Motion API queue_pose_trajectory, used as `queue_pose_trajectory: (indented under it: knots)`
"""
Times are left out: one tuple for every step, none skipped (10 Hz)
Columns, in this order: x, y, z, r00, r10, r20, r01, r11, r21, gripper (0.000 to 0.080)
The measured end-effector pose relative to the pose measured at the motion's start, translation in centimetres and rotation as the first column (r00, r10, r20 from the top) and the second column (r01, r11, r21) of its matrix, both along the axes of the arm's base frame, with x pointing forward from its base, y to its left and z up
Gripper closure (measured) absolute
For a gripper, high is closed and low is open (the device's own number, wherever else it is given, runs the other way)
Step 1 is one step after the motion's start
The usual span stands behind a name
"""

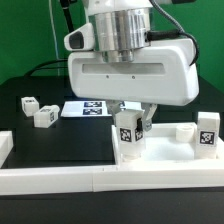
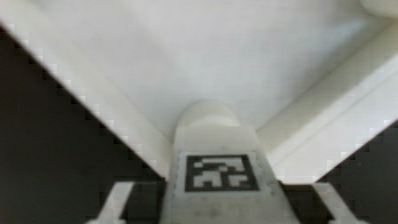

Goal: Assemble square table

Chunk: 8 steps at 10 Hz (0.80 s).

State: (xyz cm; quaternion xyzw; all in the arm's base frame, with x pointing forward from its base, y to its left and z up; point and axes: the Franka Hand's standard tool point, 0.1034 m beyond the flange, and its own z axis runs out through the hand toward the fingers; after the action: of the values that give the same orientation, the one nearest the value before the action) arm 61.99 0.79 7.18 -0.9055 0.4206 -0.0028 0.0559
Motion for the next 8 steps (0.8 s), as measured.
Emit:
queue_pose_trajectory:
  knots:
    - [0.13,0.27,-0.05,0.990,-0.134,-0.032,0.134,0.991,0.009,0.0511]
    - [0.23,0.28,-0.07,0.972,-0.232,-0.040,0.233,0.972,0.022,0.0511]
    - [0.30,0.23,-0.06,0.932,-0.359,-0.053,0.361,0.932,0.038,0.0511]
    - [0.35,0.17,-0.06,0.897,-0.436,-0.065,0.440,0.897,0.048,0.0511]
    - [0.34,0.20,-0.06,0.894,-0.443,-0.067,0.447,0.893,0.048,0.0511]
    - [0.33,0.22,-0.09,0.894,-0.442,-0.067,0.446,0.894,0.048,0.0511]
    - [0.30,0.19,-0.07,0.915,-0.399,-0.061,0.402,0.915,0.048,0.0348]
    - [0.10,0.00,0.06,0.946,-0.318,-0.058,0.320,0.947,0.037,0.0220]
